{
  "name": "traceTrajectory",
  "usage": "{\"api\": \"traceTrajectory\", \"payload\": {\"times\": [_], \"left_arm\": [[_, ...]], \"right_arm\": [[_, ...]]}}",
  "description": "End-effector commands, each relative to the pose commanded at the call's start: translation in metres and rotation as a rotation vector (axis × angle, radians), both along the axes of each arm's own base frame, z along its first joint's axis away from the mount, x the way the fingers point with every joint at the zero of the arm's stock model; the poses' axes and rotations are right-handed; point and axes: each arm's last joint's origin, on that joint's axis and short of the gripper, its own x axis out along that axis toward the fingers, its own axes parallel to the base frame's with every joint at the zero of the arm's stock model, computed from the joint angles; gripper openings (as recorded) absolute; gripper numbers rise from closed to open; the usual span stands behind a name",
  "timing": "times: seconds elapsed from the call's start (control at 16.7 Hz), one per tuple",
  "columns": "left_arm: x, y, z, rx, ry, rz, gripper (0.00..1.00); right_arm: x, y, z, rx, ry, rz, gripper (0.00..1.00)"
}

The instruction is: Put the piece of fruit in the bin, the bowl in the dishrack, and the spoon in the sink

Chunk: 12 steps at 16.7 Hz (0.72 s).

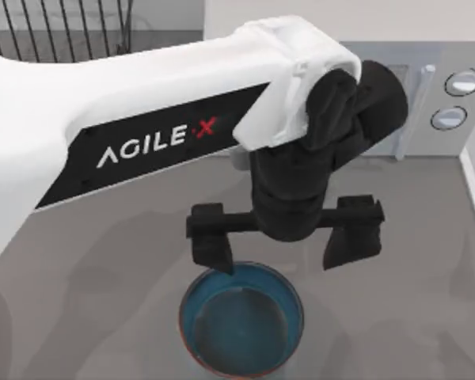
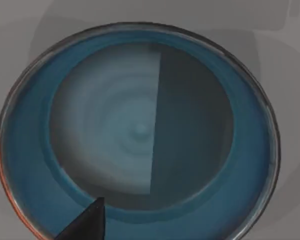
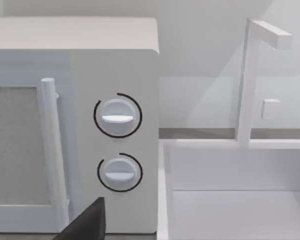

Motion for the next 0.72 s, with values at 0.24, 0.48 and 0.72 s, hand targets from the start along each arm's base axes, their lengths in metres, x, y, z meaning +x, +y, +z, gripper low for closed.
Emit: {"api": "traceTrajectory", "payload": {"times": [0.24, 0.48, 0.72], "left_arm": [[-0.02, -0.025, 0.005, -0.013, 0.011, -0.063, 1.0], [-0.02, -0.026, 0.005, -0.013, 0.012, -0.064, 1.0], [-0.019, -0.025, -0.007, -0.011, 0.013, -0.064, 1.0]], "right_arm": [[0.0, 0.0, 0.0, 0.0, 0.0, 0.0, 1.0], [0.0, 0.0, 0.0, 0.0, 0.0, 0.0, 1.0], [0.0, 0.0, 0.0, 0.0, 0.0, 0.0, 1.0]]}}
